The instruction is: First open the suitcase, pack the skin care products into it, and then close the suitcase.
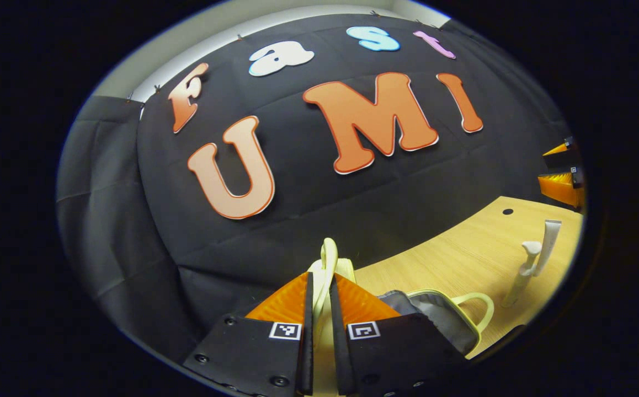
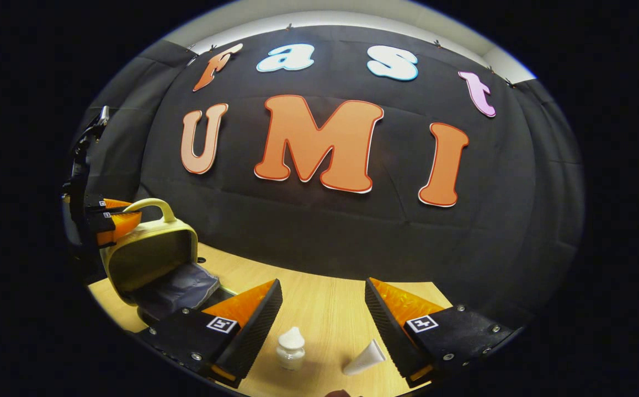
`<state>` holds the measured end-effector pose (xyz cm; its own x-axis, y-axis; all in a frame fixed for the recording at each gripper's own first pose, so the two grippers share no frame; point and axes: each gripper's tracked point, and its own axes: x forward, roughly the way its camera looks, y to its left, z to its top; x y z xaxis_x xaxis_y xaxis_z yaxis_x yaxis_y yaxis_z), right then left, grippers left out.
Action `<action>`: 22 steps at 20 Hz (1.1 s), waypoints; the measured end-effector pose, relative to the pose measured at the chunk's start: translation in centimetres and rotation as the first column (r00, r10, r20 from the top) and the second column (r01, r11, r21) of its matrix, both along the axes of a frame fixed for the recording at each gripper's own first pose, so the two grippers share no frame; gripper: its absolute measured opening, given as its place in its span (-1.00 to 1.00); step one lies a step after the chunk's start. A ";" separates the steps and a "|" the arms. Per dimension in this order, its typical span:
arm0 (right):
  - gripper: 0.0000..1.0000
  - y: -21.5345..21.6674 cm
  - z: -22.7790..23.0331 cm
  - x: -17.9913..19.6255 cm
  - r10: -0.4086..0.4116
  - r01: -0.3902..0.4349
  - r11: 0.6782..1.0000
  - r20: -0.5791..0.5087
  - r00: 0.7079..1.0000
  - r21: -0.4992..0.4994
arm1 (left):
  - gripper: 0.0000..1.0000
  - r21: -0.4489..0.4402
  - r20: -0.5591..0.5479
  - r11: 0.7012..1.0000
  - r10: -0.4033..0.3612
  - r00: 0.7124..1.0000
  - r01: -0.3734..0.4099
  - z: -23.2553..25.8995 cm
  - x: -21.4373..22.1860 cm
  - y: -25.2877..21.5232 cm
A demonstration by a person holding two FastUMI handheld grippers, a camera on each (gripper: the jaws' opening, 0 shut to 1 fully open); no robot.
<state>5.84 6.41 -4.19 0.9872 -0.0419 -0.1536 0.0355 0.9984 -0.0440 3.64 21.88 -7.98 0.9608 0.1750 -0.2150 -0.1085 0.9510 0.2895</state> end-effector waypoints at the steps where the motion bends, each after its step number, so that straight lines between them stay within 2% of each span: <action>1: 0.92 0.6 0.2 0.3 0.000 0.000 1.000 0.001 1.000 0.004 | -0.67 -0.011 0.001 1.000 0.012 1.000 -0.012 -0.1 0.1 1.2; 5: 0.91 3.4 0.7 1.4 -0.009 0.009 1.000 0.002 1.000 -0.003 | -0.65 -0.095 -0.022 0.994 0.042 0.999 -0.044 -2.2 0.0 6.8; 6: 0.92 4.1 0.8 1.6 -0.014 0.014 1.000 -0.002 1.000 0.003 | -0.64 -0.104 -0.004 0.992 0.066 0.998 -0.066 -1.7 -1.6 8.3; 8: 0.92 4.8 0.9 1.8 -0.029 0.029 1.000 -0.007 1.000 0.012 | -0.88 -0.123 -0.026 0.988 0.094 0.995 -0.096 -3.5 0.0 11.1; 11: 0.91 5.8 1.3 2.0 -0.049 0.049 0.999 -0.008 0.999 -0.005 | -0.89 -0.209 -0.051 0.967 0.137 0.989 -0.145 -5.3 0.6 15.8; 14: 0.92 6.8 1.4 2.2 -0.053 0.053 0.999 -0.017 0.998 -0.011 | -0.88 -0.259 -0.110 0.943 0.188 0.976 -0.211 -8.4 0.1 19.8; 18: 0.92 8.2 0.9 1.9 -0.054 0.054 0.999 -0.040 0.998 -0.010 | -0.88 -0.311 -0.246 0.890 0.262 0.933 -0.332 -16.1 -1.9 25.5; 19: 0.92 8.3 0.8 1.8 -0.054 0.054 0.998 -0.046 0.997 -0.012 | -0.89 -0.326 -0.288 0.876 0.267 0.920 -0.356 -18.5 -2.1 26.7; 22: 0.91 8.5 0.6 1.4 -0.058 0.056 0.998 -0.057 0.997 -0.024 | -0.87 -0.333 -0.378 0.858 0.258 0.889 -0.391 -23.8 -2.2 27.8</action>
